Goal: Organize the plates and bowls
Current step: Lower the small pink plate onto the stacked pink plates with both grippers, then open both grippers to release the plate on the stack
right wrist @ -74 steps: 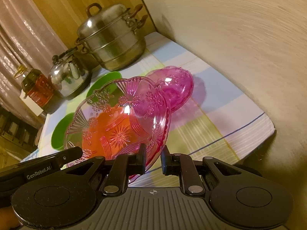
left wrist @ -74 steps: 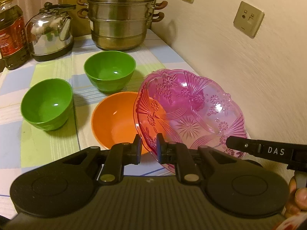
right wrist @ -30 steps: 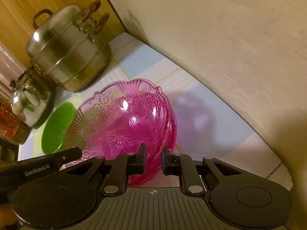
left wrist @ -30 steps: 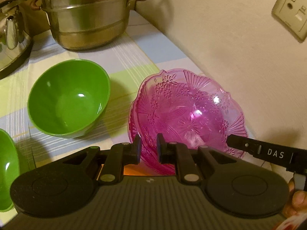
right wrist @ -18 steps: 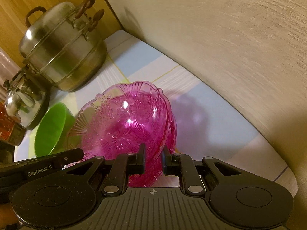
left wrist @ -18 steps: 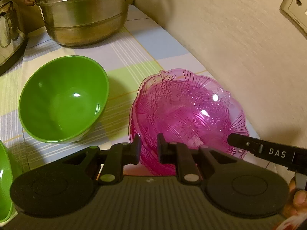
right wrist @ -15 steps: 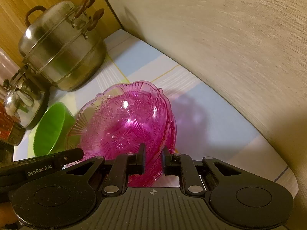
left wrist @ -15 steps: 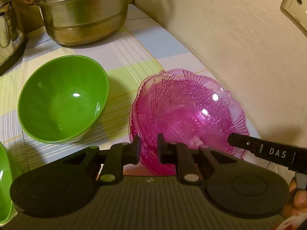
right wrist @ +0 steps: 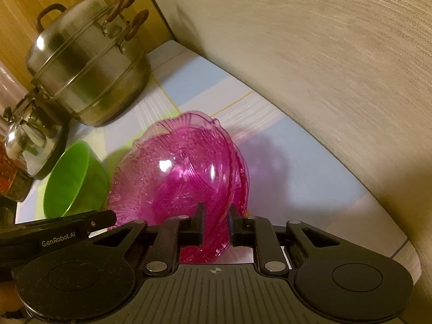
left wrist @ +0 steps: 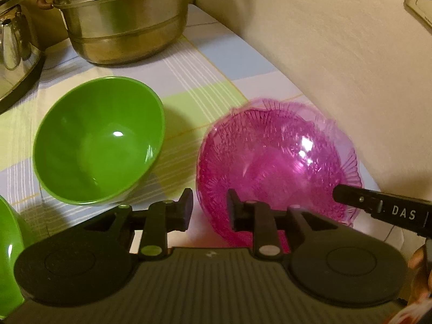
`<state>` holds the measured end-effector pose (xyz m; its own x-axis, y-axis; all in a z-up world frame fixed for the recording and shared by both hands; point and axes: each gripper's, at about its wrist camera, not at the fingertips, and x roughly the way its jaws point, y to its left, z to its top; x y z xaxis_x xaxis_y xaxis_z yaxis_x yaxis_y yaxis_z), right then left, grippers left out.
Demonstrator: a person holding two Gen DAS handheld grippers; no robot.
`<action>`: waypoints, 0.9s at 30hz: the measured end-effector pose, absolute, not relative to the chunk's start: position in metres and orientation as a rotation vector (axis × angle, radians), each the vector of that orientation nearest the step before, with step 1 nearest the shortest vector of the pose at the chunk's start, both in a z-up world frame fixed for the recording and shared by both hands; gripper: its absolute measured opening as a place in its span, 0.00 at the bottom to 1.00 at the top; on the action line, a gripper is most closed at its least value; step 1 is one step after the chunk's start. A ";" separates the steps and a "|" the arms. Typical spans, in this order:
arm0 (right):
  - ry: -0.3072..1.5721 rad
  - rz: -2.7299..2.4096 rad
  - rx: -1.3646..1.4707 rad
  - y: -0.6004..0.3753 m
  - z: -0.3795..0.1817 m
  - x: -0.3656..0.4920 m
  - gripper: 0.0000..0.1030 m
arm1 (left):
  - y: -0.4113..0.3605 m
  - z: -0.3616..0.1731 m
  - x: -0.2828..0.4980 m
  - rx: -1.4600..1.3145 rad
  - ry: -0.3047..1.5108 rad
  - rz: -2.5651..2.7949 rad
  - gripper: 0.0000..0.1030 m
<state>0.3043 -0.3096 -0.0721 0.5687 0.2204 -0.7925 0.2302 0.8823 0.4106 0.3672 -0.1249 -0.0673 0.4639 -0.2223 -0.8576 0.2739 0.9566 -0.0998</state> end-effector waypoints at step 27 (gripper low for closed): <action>0.893 0.003 0.501 -0.309 -0.030 0.236 0.48 | -0.084 -0.004 0.283 -0.096 0.913 -0.245 0.25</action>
